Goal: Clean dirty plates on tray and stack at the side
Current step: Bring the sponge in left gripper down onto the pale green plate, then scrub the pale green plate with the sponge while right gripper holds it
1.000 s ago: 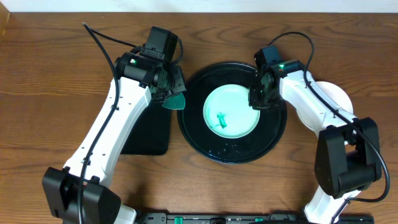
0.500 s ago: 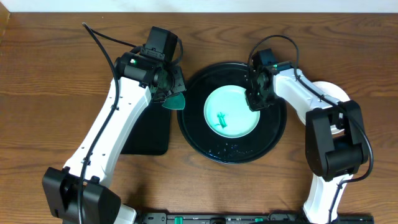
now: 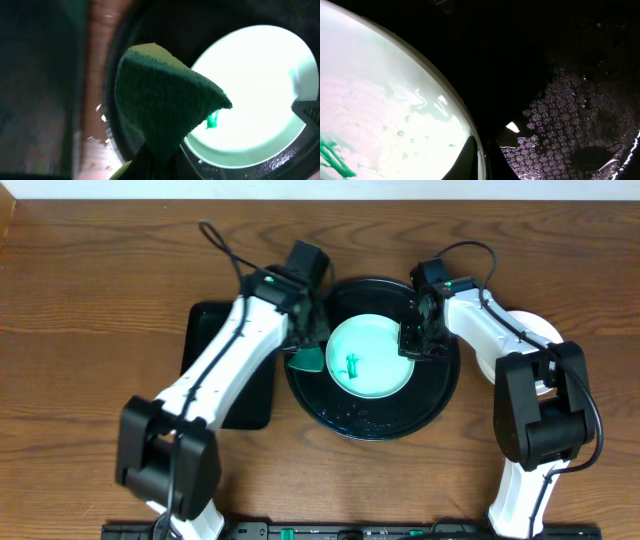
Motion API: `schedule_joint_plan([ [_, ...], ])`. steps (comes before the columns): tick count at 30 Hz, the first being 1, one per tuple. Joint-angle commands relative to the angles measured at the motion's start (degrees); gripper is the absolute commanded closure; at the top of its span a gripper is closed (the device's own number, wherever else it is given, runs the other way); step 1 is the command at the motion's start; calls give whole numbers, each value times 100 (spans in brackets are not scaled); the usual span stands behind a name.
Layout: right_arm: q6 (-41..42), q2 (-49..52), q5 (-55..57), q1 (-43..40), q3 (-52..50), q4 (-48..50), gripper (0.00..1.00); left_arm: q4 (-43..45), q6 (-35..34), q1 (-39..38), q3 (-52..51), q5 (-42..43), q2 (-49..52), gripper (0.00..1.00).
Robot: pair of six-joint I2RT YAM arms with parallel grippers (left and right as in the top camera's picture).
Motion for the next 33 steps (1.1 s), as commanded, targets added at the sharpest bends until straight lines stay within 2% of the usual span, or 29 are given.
schedule_joint_plan([
  [1,-7,306,-120,52,-450,354,99,256,-42,-249,-79,42,304,93],
  [9,-195,306,-291,35,-592,566,99,988,-101,-601,-76,361,929,93],
  [19,-243,306,-291,42,-592,577,99,1182,-1137,-649,-76,531,1847,92],
  [21,-245,306,-291,39,-592,577,99,1329,-859,-691,-76,1191,1934,93],
  [26,-243,306,-291,42,-592,579,99,1971,398,-922,-74,2903,1952,93],
  [30,-260,306,-291,42,-592,575,99,2234,413,-938,-74,2981,1952,93],
  [33,-264,306,-291,39,-592,573,99,2337,337,-796,-61,2688,1952,93],
])
